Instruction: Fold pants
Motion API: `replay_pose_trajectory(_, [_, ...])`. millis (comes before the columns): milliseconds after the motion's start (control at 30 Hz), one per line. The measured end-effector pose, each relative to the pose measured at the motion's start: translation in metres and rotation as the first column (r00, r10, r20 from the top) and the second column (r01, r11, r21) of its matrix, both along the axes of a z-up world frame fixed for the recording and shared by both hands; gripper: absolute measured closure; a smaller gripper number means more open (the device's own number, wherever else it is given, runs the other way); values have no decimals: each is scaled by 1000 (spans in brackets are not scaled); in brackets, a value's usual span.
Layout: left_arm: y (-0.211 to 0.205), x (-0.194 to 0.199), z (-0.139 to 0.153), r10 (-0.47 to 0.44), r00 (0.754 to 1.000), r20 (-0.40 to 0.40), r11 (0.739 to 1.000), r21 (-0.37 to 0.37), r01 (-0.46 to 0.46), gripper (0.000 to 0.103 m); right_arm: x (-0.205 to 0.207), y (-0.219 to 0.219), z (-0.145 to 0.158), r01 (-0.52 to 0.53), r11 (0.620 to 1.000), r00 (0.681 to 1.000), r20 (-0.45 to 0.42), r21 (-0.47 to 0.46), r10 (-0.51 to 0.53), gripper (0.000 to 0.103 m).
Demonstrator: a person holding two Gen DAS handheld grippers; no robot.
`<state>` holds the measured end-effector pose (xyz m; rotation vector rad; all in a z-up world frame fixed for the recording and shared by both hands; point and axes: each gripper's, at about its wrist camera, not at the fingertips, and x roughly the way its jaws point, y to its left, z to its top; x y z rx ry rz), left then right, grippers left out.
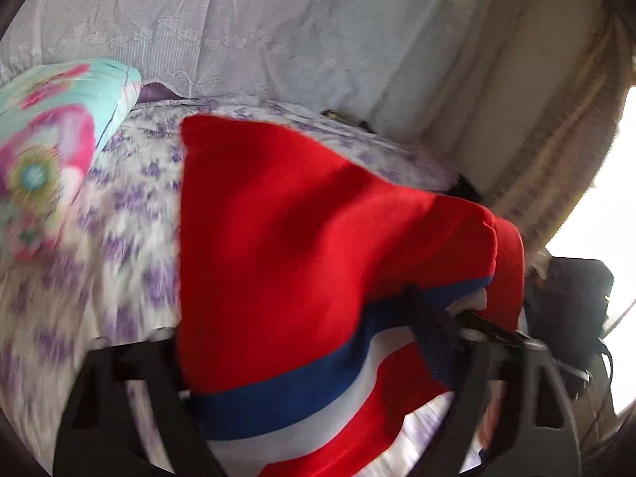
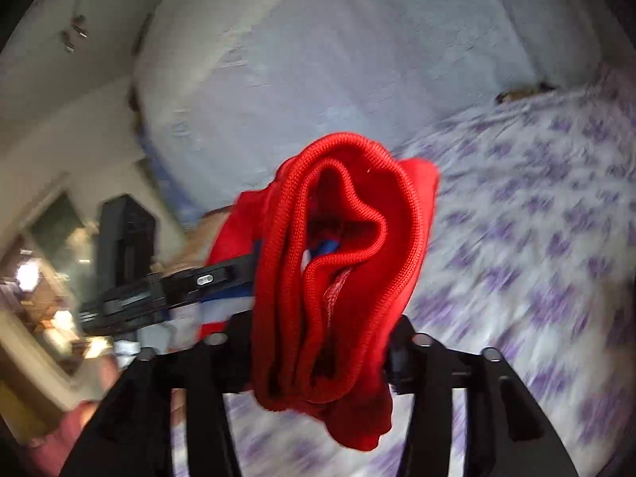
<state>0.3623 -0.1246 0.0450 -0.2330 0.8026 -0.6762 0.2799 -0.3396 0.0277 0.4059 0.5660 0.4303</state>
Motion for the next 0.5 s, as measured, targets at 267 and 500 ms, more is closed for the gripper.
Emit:
replay_pose_trajectory(267, [21, 81, -111, 244, 964, -110, 930, 307, -200, 29, 38, -11, -83, 290, 951, 951, -80, -105, -299, 15])
replay_pose_trajectory(500, [70, -64, -41, 273, 954, 120, 918, 265, -296, 5, -112, 1, -47, 260, 961, 966, 11, -94, -260, 4])
